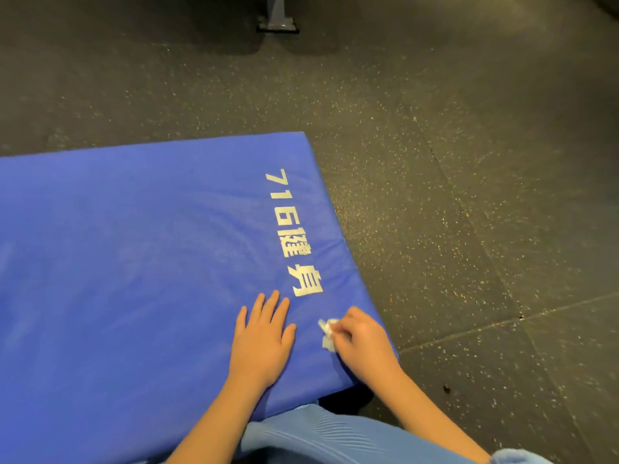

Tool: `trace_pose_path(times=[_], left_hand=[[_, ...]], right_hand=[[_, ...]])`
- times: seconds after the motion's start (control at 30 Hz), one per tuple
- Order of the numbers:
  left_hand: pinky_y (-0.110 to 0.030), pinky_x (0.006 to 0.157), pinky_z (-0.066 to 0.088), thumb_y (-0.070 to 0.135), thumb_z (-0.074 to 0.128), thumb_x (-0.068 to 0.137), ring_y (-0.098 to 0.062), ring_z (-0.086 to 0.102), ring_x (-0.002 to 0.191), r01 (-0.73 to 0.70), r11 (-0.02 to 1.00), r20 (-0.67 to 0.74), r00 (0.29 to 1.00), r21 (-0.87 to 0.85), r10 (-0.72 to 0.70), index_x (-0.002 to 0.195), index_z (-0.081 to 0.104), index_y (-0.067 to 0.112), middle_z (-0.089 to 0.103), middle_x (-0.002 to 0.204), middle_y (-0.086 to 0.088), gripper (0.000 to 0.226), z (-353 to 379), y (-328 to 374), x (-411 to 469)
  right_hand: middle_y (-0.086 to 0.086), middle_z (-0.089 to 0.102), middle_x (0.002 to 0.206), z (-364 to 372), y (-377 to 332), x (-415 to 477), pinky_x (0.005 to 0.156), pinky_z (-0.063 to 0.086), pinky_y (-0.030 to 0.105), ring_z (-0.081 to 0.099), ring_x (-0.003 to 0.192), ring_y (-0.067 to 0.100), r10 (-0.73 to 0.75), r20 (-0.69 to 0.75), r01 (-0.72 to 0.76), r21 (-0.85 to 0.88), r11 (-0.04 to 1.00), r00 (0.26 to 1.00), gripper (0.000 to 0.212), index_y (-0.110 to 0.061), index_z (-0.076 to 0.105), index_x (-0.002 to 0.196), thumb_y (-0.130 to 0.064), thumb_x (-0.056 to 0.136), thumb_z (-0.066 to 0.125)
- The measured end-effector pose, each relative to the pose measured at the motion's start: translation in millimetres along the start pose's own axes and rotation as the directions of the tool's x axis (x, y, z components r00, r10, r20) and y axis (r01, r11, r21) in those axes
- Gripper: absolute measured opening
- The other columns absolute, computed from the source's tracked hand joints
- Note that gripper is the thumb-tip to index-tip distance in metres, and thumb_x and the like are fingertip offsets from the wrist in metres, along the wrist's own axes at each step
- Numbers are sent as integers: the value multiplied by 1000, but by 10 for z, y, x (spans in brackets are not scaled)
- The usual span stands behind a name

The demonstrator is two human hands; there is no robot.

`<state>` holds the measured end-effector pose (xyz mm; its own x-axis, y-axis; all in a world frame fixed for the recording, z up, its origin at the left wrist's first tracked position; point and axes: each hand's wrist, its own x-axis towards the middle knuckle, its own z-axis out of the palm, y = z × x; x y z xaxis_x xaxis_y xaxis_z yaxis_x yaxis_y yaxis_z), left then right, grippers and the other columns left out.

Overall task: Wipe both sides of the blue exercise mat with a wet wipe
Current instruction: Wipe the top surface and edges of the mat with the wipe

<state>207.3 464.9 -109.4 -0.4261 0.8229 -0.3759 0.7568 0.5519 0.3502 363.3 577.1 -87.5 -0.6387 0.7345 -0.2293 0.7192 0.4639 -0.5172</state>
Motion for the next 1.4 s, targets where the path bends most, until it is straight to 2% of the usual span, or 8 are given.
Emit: trace_pose_path(times=[0.1,0.23,0.47,0.63,0.83,1.0,1.2,1.4], left_hand=[[-42,119,3,59,-12,73,-17,4,150,3,1000,-6,1000,-13,-3,153,23,27,13,162,7,93,0,37,31],[-42,119,1,58,-14,72,-16,2,150,16,1000,-10,1000,0,-16,154,22,28,12,162,8,94,8,48,34],[-40,119,-1,57,-15,71,-16,1,150,14,1000,-23,1000,5,-14,154,20,27,10,162,8,95,24,51,3],[-40,119,-1,57,-15,71,-16,1,150,19,1000,-38,999,3,-19,154,21,27,11,162,8,95,25,56,-7],[-40,119,0,55,-3,83,-15,3,150,18,1000,-51,998,-21,-19,153,23,27,13,162,8,81,24,54,-13],[-39,119,-1,56,-8,80,-15,3,150,12,999,-70,997,-44,-15,153,24,27,15,161,8,85,20,52,-20],[-48,118,-4,50,9,95,-18,5,150,108,992,-127,985,-66,-116,151,29,19,18,161,2,66,21,50,-60],[-51,118,-5,42,23,103,-18,1,150,136,989,-93,986,-54,-140,153,22,20,12,162,3,54,-6,72,-45]], right_hand=[[-2,46,72,-145,234,-164,58,31,22,55,68,25,-3,-11,3,-39,999,1000,16,-9,68,74,-20,81,59],[7,49,70,-232,505,-87,55,32,32,54,62,33,203,-232,-222,-59,973,951,18,-4,59,64,-3,79,69],[-9,38,70,-176,261,-536,53,27,18,38,58,7,-173,-68,175,21,984,982,16,-19,53,68,-27,80,47],[6,48,70,-170,386,-317,57,33,26,54,59,31,103,-258,-117,-37,992,961,17,-5,57,65,-13,79,60],[3,52,77,-61,-17,-517,59,34,19,48,68,15,-332,65,329,62,942,941,23,-17,63,81,-31,89,47],[3,50,72,-13,146,-151,58,37,25,55,65,25,-33,-219,26,-37,999,975,9,-7,70,79,-14,83,66],[0,54,76,36,-6,-386,62,42,28,52,69,20,-317,3,317,-26,948,948,27,-17,71,88,-33,87,49],[8,54,77,15,117,-68,59,39,29,55,70,31,26,-264,-58,-114,992,964,9,-2,69,81,-8,84,64]])
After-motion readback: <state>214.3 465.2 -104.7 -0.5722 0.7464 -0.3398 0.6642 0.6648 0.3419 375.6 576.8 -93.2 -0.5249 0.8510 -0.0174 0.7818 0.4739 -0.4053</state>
